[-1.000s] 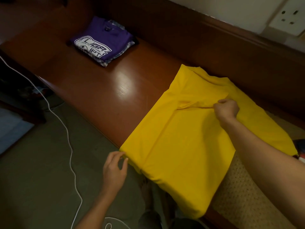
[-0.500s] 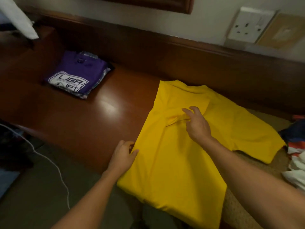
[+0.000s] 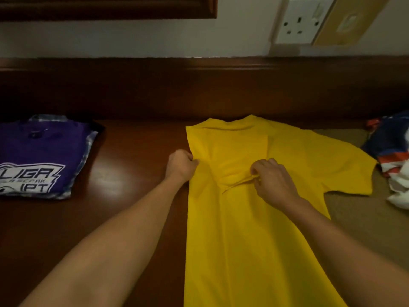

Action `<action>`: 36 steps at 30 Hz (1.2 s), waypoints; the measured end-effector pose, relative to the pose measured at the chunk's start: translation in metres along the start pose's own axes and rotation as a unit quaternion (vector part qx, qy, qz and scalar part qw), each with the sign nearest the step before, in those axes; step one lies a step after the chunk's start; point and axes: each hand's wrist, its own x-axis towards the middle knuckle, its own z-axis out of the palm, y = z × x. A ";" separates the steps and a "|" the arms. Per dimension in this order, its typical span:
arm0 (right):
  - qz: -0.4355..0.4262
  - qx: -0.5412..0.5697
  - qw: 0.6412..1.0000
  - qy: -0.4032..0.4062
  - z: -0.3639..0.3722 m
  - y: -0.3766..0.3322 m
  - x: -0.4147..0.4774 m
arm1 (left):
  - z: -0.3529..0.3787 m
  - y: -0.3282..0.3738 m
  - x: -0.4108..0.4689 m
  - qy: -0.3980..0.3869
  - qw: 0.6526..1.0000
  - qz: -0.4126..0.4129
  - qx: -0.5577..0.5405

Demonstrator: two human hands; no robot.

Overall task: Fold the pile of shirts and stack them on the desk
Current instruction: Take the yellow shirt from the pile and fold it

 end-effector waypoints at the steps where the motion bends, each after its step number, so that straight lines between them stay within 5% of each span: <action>1: 0.007 -0.008 1.000 0.012 0.003 0.001 -0.002 | 0.000 0.002 0.005 0.014 1.000 -0.001 0.018; 5: 0.020 -0.053 0.998 0.041 0.005 0.005 -0.005 | 0.004 0.007 0.009 0.108 0.972 0.113 0.177; 8: 0.023 -0.055 0.998 0.014 0.007 0.007 -0.013 | 0.007 0.002 0.021 0.012 0.932 0.217 0.291; 10: 0.042 -0.034 0.999 0.005 0.008 0.008 -0.021 | 0.007 -0.004 0.030 -0.058 0.932 0.208 0.291; 15: 0.063 0.067 0.996 -0.004 0.005 0.015 -0.032 | 0.001 0.005 0.037 -0.080 0.937 0.192 0.282; 21: 0.271 0.248 0.925 0.097 -0.013 0.056 -0.067 | 0.004 0.032 0.002 0.007 0.944 0.251 0.214; 29: 0.462 0.302 0.829 0.090 -0.040 0.111 -0.158 | 0.069 0.115 -0.059 -0.077 0.940 0.322 0.082; 33: 0.509 0.355 0.779 0.092 -0.049 0.122 -0.185 | 0.106 0.171 -0.072 -0.083 0.946 0.297 0.100; 36: 0.493 0.382 0.777 0.083 -0.051 0.124 -0.188 | 0.121 0.190 -0.067 -0.070 0.957 0.251 0.129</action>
